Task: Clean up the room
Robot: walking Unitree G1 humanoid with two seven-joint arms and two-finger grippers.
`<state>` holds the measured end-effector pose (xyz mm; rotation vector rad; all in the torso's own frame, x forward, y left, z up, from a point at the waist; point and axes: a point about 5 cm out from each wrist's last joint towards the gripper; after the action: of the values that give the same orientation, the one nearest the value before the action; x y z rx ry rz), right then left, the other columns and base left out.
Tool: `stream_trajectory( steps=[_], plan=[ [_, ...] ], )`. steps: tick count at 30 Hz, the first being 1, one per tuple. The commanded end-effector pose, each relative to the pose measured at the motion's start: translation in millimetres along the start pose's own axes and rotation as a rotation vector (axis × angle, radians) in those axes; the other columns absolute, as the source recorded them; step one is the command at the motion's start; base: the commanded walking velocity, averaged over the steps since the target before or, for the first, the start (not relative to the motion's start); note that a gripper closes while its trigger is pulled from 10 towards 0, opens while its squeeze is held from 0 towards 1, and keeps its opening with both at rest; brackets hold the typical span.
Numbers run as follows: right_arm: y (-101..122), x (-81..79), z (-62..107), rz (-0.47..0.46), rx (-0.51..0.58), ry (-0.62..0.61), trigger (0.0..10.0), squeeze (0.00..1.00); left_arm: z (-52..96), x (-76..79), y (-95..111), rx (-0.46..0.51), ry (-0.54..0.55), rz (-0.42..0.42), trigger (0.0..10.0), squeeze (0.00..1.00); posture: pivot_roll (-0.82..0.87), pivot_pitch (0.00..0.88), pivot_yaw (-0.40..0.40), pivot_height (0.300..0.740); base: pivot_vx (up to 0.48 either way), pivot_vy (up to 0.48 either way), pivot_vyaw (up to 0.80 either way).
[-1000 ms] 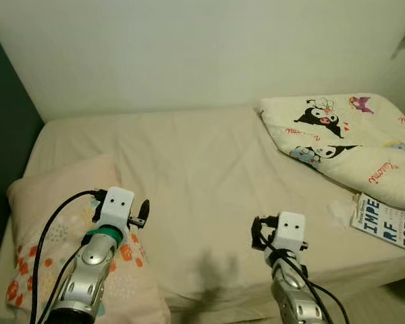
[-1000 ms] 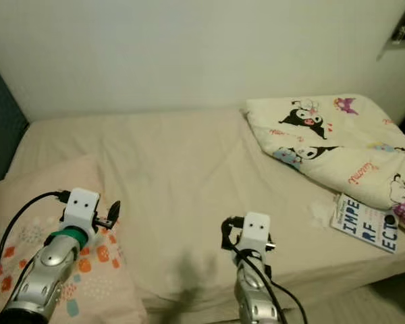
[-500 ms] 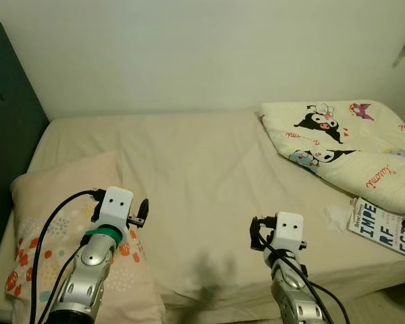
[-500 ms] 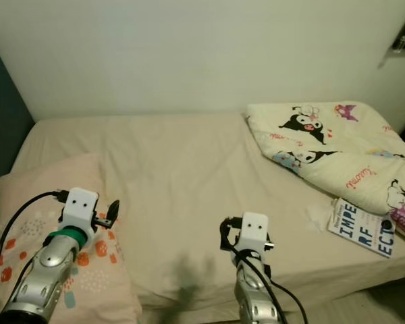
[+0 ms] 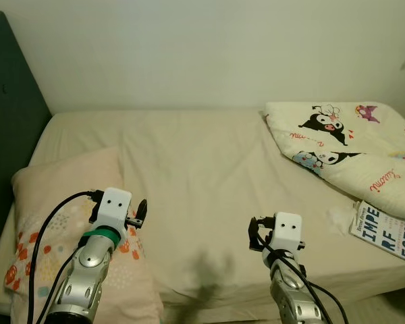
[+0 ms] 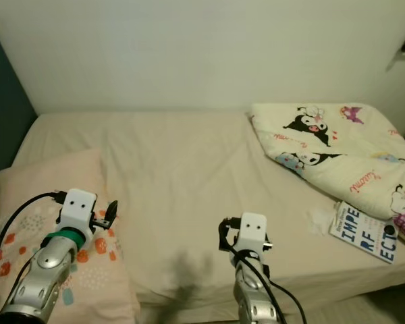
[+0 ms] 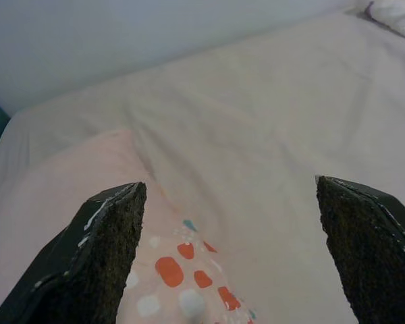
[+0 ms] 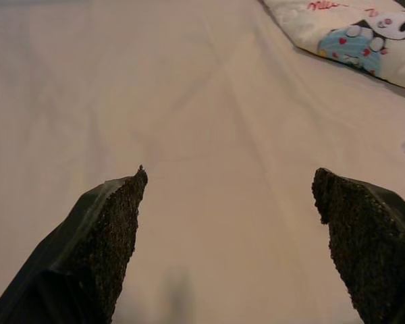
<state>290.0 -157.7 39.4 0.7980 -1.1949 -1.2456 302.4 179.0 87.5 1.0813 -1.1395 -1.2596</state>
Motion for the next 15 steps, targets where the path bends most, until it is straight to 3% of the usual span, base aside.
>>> stream_trajectory(
  steps=[1,15],
  plan=[
    [-4.1,1.1,0.9,0.007,-0.020,0.003,10.0,0.00,2.1,0.4,-4.4,-0.018,0.006,0.001,10.0,0.00,0.12,0.000,0.026,0.740,0.000,-0.334,0.00],
    [-3.1,2.2,0.2,0.013,-0.019,0.009,10.0,0.00,3.2,-1.4,-5.5,-0.021,0.029,0.029,10.0,0.00,0.12,0.000,0.018,0.740,0.000,-0.480,0.00]
  ],
)
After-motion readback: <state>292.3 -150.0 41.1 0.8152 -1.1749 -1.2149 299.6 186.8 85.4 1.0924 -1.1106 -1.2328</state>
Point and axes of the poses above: a point about 5 cm out from each wrist's last joint towards the gripper, its own z axis pointing back from the gripper into the wrist, its own y axis along the axis of the wrist's last joint, x = y × z, and after that the axes turned 15 degrees about z, right-handed
